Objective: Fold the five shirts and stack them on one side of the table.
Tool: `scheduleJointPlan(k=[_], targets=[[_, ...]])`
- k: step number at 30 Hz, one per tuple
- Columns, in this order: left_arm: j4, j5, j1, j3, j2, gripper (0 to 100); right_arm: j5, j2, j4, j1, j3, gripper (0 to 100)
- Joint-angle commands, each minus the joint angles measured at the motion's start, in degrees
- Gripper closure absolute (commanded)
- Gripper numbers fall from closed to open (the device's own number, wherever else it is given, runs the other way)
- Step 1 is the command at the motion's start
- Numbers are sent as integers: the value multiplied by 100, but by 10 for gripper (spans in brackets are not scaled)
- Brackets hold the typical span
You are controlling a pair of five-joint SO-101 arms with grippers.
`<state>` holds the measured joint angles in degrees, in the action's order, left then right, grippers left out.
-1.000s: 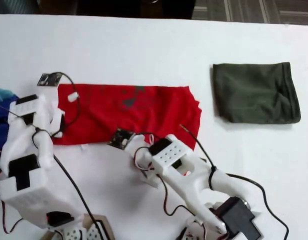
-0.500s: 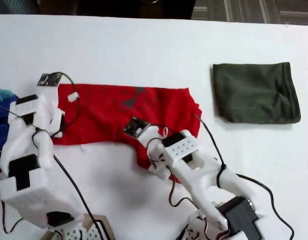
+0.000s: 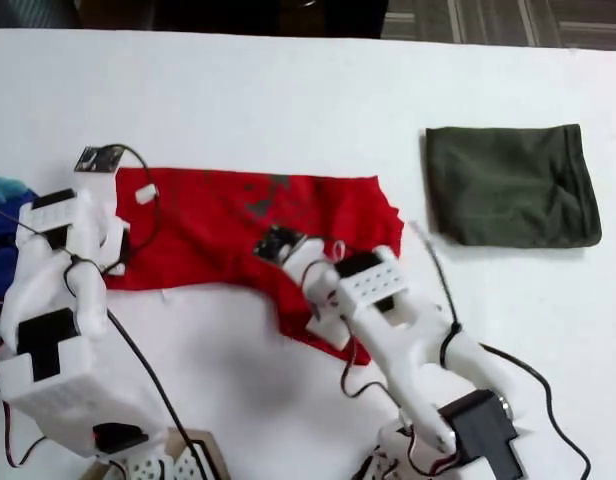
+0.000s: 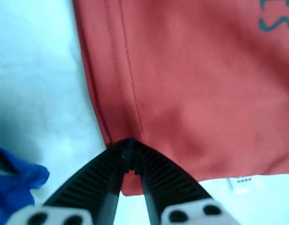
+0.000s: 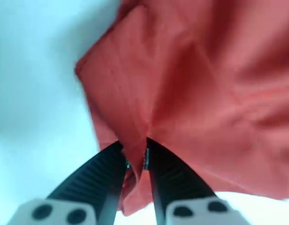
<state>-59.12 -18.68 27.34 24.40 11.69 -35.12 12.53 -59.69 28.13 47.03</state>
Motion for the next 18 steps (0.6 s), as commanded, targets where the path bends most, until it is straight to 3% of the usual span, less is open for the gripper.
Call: scheduleJointPlan(k=[1, 6, 18], targets=[[132, 35, -79, 22, 9, 974, -466, -13, -303, -558, -782, 979], [141, 35, -79, 22, 9, 974, -826, -321, -637, -936, -1952, 979], [132, 35, -70, 22, 9, 974, -862, -3635, -1657, -1077, -6075, 979]])
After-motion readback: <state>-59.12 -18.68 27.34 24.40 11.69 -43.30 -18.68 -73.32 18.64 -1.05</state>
